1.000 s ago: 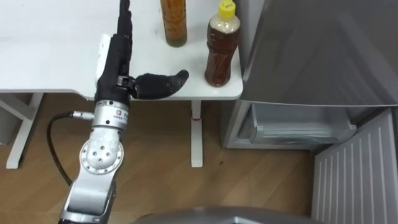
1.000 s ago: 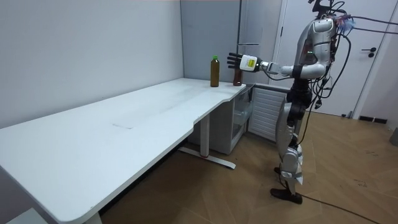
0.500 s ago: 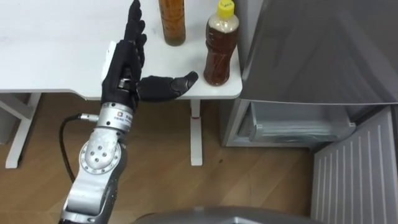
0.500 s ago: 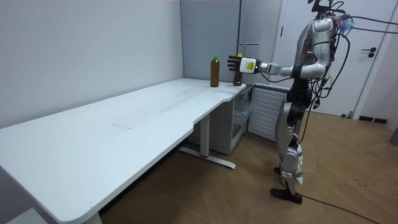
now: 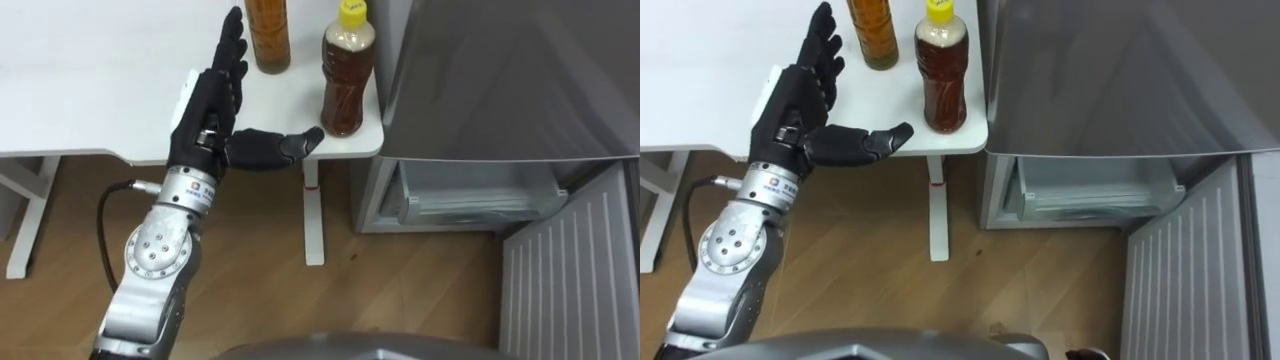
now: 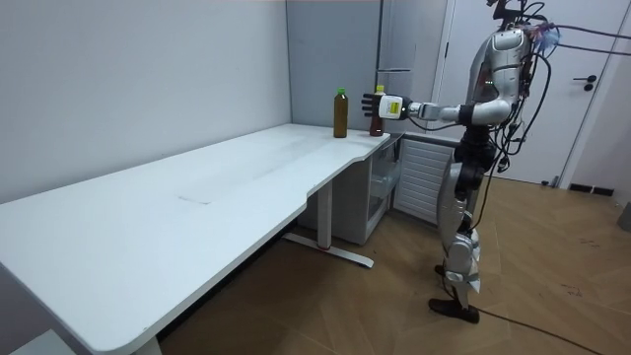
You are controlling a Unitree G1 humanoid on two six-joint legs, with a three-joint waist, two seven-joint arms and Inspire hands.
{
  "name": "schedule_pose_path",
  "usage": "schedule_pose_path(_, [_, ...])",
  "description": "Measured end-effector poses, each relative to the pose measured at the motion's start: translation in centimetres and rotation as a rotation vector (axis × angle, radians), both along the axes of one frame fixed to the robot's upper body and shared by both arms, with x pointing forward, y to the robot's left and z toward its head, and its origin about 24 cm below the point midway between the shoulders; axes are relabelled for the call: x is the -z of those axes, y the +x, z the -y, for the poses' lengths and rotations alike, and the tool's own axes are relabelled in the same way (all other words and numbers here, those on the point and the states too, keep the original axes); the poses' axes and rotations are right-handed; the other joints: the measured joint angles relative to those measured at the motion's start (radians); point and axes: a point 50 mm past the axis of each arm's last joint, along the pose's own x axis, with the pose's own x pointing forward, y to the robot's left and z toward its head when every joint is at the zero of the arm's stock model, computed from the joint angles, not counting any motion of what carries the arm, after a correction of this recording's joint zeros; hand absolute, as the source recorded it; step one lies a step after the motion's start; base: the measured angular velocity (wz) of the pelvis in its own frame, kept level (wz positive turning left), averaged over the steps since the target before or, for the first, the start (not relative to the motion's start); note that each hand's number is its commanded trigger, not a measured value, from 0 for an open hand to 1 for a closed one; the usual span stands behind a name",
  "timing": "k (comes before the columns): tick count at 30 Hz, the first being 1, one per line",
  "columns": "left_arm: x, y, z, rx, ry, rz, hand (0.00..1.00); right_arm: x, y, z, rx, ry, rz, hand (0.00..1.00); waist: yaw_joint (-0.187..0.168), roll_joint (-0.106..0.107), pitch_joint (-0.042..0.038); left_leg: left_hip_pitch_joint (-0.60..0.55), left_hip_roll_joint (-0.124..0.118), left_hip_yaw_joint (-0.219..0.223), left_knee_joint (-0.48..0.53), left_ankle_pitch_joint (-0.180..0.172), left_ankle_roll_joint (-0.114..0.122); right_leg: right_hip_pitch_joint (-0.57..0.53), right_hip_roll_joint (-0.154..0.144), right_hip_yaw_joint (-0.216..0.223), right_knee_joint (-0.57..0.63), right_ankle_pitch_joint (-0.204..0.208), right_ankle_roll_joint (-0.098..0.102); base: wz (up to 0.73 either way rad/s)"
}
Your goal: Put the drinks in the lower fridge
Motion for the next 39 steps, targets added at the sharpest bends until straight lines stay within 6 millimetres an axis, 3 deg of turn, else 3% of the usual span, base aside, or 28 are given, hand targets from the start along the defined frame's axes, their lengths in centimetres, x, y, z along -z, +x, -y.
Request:
schedule_pose_path(12, [-0.8, 1.0, -0.1, 0.009, 0.005, 0.032, 0.00, 0.0, -0.2, 0.0, 0.003, -0.001, -0.011, 0.00, -0.009, -0.003, 0.0002, 0.018, 0.003, 0.023, 0.000, 0.000, 0.000, -0.003, 0.001, 0.022, 0.011, 0.000, 0.000, -0.05])
schedule_pose_path(24, [-1.8, 2.2, 0.3, 0.044, -0.026, 0.057, 0.00, 0.1, -1.6, -0.2, 0.007, 0.038, -0.072, 0.00, -0.039, 0.014, -0.0102, 0.021, 0.004, 0.028, 0.000, 0.000, 0.000, -0.005, 0.002, 0.030, 0.012, 0.000, -0.001, -0.01])
schedule_pose_path(28, [-1.9, 2.4, 0.4, 0.046, -0.027, 0.052, 0.00, 0.1, -1.5, -0.2, 0.006, 0.045, -0.076, 0.00, -0.044, 0.013, -0.0078, 0.034, 0.007, 0.048, -0.003, 0.000, 0.000, -0.003, 0.006, 0.055, 0.014, 0.001, -0.002, -0.15])
schedule_pose_path(39, [-1.8, 2.6, 0.6, 0.085, -0.037, 0.030, 0.00, 0.1, -2.0, -0.2, 0.011, 0.063, -0.127, 0.00, -0.050, 0.006, -0.0043, 0.032, 0.012, 0.054, -0.004, 0.000, 0.000, -0.009, 0.015, 0.083, 0.014, 0.002, -0.005, -0.02])
